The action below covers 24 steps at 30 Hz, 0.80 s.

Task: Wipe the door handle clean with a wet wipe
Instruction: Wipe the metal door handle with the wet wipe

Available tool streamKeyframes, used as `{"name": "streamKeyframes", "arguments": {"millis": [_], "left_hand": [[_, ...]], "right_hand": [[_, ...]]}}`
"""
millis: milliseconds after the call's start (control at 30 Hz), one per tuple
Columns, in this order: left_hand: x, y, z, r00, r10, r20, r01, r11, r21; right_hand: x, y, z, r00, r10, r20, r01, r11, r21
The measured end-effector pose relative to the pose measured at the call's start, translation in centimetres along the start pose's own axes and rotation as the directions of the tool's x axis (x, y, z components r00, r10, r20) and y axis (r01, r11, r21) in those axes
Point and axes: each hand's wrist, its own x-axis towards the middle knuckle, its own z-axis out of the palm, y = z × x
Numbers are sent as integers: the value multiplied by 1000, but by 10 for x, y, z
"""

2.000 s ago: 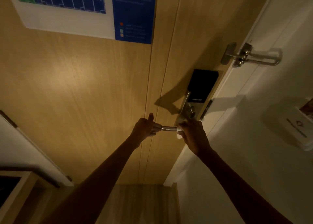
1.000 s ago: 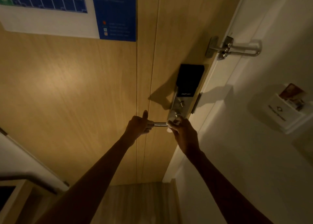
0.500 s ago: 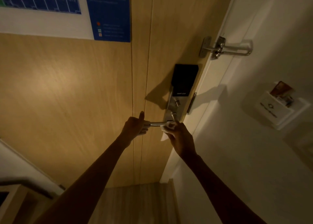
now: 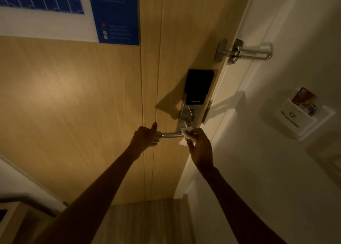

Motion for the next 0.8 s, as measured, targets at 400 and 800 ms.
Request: {"name": "streamKeyframes", "arguments": {"millis": [400,800], "left_hand": [[-1,-2,2,1000,-5,-18,4,1000,-24],[0,-5,-3,1000,-2,24,3,999,-52]], "right_hand": [[9,-1,5,991,-104,79,115,981,-157],[34,-20,8,961,-170,220,206,967,-152]]}}
